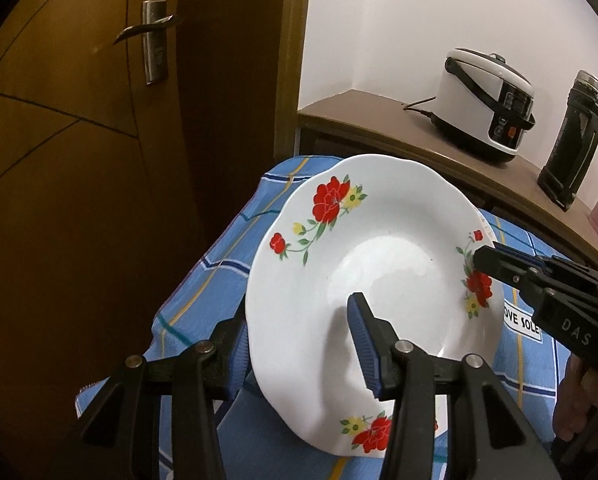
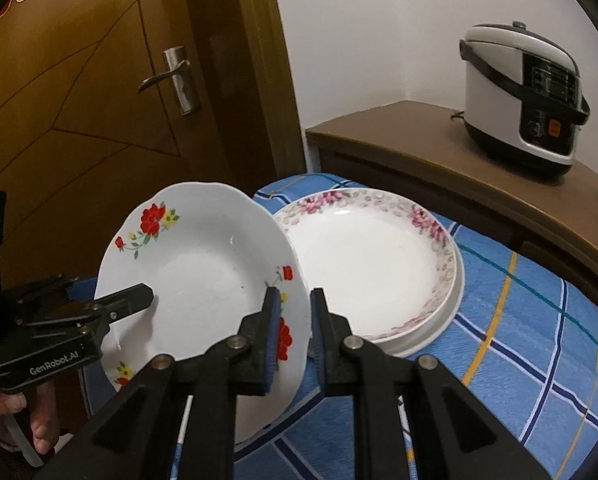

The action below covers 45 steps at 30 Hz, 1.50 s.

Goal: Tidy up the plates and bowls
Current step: 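Lift the red-floral plate toward the plate stack with both grippers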

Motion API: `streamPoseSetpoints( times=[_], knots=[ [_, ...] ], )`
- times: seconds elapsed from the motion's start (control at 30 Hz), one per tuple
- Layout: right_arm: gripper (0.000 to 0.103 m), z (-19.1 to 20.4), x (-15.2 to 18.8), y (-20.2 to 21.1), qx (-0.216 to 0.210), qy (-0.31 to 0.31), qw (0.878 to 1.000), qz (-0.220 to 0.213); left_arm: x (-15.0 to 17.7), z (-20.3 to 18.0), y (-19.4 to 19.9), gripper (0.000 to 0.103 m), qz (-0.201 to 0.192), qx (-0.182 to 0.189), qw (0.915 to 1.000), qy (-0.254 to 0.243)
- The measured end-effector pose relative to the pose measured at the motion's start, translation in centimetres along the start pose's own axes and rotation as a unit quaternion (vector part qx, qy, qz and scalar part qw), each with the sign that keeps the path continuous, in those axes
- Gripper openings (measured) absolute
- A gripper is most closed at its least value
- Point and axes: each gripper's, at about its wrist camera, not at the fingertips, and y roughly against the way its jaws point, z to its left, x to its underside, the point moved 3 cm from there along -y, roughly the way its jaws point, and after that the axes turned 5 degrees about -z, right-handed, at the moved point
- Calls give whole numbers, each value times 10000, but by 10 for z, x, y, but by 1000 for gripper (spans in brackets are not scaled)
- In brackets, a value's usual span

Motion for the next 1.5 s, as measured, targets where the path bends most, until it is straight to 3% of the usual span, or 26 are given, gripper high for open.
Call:
streamPoseSetpoints(
  times=[0.83, 1.5],
  knots=[
    [15, -51, -22, 20, 521, -690, 9950, -491, -55, -49, -16, 49, -421, 238, 9973, -544],
    [16, -71, -30, 22, 867, -943, 9896, -655, -77, -69, -36, 49, -496, 381, 9953, -742]
  ],
)
